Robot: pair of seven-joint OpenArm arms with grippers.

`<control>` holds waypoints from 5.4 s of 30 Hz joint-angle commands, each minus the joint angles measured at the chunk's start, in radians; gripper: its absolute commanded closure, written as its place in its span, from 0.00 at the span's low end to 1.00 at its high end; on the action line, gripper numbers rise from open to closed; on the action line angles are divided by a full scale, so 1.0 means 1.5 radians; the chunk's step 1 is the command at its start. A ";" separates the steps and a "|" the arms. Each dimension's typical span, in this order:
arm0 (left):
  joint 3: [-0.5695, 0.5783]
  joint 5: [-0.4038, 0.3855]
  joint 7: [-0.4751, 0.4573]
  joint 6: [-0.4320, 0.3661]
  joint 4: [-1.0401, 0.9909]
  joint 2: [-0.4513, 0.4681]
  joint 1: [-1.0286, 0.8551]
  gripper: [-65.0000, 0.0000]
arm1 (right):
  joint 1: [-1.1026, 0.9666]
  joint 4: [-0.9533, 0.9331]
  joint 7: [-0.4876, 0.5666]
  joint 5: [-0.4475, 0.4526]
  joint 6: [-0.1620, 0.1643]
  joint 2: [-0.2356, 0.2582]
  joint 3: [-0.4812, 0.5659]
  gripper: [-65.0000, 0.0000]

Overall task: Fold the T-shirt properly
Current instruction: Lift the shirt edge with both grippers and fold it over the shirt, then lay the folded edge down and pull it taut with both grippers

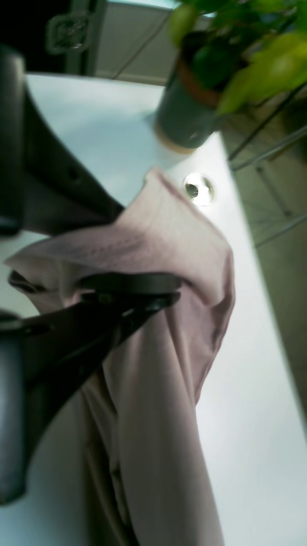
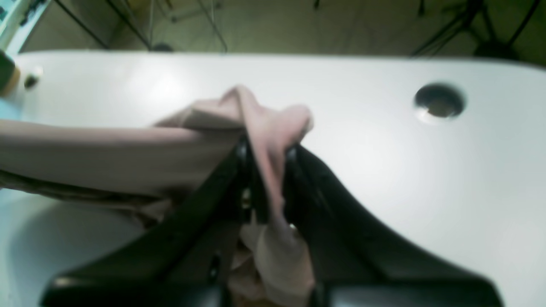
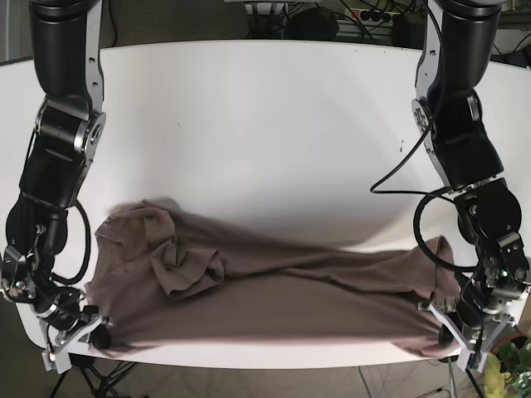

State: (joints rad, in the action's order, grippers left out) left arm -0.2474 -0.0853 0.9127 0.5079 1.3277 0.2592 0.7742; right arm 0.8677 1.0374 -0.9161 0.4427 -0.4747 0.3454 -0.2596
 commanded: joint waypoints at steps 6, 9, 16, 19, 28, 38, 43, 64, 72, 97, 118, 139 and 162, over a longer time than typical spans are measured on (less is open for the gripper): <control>0.037 0.000 -0.018 -0.007 0.011 0.012 0.140 1.00 | 0.180 -0.062 0.021 0.015 -0.002 0.039 0.080 0.97; 0.037 0.001 -0.018 -0.008 0.003 0.012 0.192 1.00 | 0.223 -0.064 0.021 0.011 -0.002 0.039 0.088 0.97; 0.036 0.000 -0.019 -0.008 -0.026 0.016 0.284 1.00 | 0.292 -0.060 -0.039 0.012 -0.003 0.039 0.088 0.97; 0.036 0.000 -0.019 -0.008 -0.021 0.017 0.290 1.00 | 0.292 -0.047 -0.065 0.015 -0.004 0.039 0.085 0.97; 0.026 -0.007 -0.019 -0.002 -0.001 0.036 0.229 1.00 | 0.265 0.054 -0.121 0.026 -0.004 0.055 0.082 0.97; -0.012 -0.006 -0.018 0.045 0.107 0.034 0.063 1.00 | 0.102 0.109 -0.148 0.111 -0.002 0.082 0.013 0.97; -0.012 -0.006 -0.018 0.045 0.181 0.034 -0.026 1.00 | 0.024 0.150 -0.161 0.116 -0.004 0.082 -0.024 0.97; -0.061 -0.007 -0.009 0.047 0.354 -0.020 -0.382 1.00 | -0.392 0.399 -0.163 0.170 -0.002 0.030 -0.159 0.97; -0.111 -0.007 -0.011 0.105 0.363 -0.023 -0.500 1.00 | -0.526 0.479 -0.164 0.181 -0.002 -0.012 -0.197 0.97; -0.207 -0.006 -0.014 0.127 0.308 -0.020 -0.624 1.00 | -0.704 0.514 -0.160 0.181 -0.005 -0.033 -0.231 0.97; -0.203 -0.005 -0.014 0.127 0.254 0.025 -0.618 1.00 | -0.738 0.510 -0.158 0.176 -0.006 -0.028 -0.229 0.96; -0.177 -0.010 -0.013 0.127 0.245 0.038 -0.590 0.36 | -0.708 0.511 -0.160 0.118 -0.004 -0.028 -0.231 0.21; -0.244 -0.214 -0.101 0.127 0.222 0.090 -0.672 0.37 | -0.708 0.472 -0.158 0.138 -0.004 -0.010 -0.267 0.22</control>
State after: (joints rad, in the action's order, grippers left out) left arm -0.6090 -0.4175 0.8078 0.6971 1.6463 0.3737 -0.2295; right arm -0.2028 1.7412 -1.1713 0.6331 -0.4755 0.3126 -0.6544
